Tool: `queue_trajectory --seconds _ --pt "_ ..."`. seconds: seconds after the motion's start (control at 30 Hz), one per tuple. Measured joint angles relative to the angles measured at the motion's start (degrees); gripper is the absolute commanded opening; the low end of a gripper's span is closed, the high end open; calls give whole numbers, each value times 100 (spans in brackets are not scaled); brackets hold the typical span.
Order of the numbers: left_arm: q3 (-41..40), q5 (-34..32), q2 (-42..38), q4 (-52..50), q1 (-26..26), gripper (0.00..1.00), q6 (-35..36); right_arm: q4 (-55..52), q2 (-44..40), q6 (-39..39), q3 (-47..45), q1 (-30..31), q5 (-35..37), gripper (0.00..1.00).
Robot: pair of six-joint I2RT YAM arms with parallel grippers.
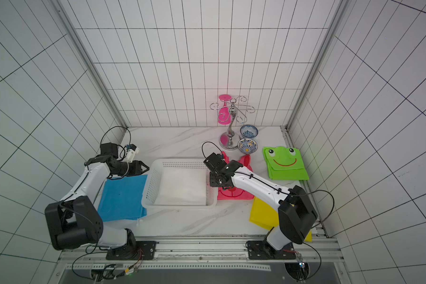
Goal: Put the folded raincoat in the basket
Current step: Place the raincoat in the basket, then move the basket to the center of the board.
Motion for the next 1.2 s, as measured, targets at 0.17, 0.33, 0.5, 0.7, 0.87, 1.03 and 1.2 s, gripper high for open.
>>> queue_trajectory --seconds 0.17,0.33,0.5,0.7,0.87,1.03,1.2 --pt "11 20 -20 -168 415 51 109 11 634 299 284 0 195 22" --pt "70 -20 -247 -540 774 52 267 42 1001 442 693 -17 341 13" --pt "221 -94 -708 -1045 837 54 446 114 1478 470 1252 -129 356 13" --pt "201 -625 -1215 -1316 837 55 680 286 2262 57 2225 -407 256 18" --pt "-76 -1364 -1257 -1364 879 56 861 459 2516 -468 2544 -807 98 30" --pt "-623 -2079 -1257 -1364 1001 57 1023 393 2553 -844 2868 -1025 -68 40" --pt "-990 -2599 -1143 -1226 1121 59 1086 391 2035 -988 2830 -907 -400 50"
